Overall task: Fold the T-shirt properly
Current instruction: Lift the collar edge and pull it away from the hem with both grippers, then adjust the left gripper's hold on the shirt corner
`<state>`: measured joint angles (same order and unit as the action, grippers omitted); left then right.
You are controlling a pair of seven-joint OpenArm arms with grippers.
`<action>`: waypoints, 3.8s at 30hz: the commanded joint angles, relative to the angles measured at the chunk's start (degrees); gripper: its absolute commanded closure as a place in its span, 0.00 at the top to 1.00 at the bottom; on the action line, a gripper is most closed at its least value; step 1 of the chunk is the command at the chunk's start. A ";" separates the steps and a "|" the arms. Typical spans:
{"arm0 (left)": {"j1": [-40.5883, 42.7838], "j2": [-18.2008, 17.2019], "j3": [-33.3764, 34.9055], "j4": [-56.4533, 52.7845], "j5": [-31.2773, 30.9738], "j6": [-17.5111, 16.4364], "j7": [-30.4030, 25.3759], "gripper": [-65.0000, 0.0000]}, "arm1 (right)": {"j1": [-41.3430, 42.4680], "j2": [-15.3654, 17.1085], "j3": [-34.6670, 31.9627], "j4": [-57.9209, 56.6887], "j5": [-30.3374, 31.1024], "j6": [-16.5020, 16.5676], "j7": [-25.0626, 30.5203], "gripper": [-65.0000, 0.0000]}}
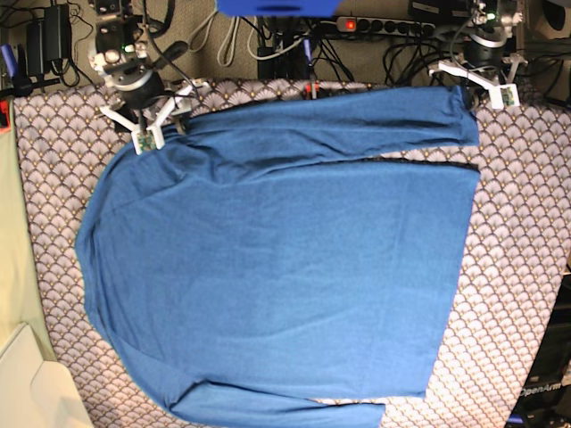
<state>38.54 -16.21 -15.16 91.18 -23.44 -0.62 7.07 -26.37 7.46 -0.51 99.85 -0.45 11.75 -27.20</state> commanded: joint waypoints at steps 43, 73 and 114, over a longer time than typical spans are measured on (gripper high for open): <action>-11.16 -0.28 -4.58 12.87 -0.16 -0.04 11.61 0.01 | 5.93 1.90 0.12 7.36 -0.39 0.16 -1.50 0.00; -28.57 -0.54 -4.75 8.03 0.36 0.05 28.58 0.01 | 22.46 3.13 -2.26 -3.37 -0.39 4.30 -9.06 0.00; -26.90 4.73 -13.99 12.16 0.28 -0.04 42.91 0.01 | 23.34 2.69 -4.45 -3.37 -0.39 4.21 -8.89 0.00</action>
<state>12.23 -10.74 -28.95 102.61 -23.00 -0.71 50.81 -3.86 9.91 -5.06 95.59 -1.10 15.86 -37.45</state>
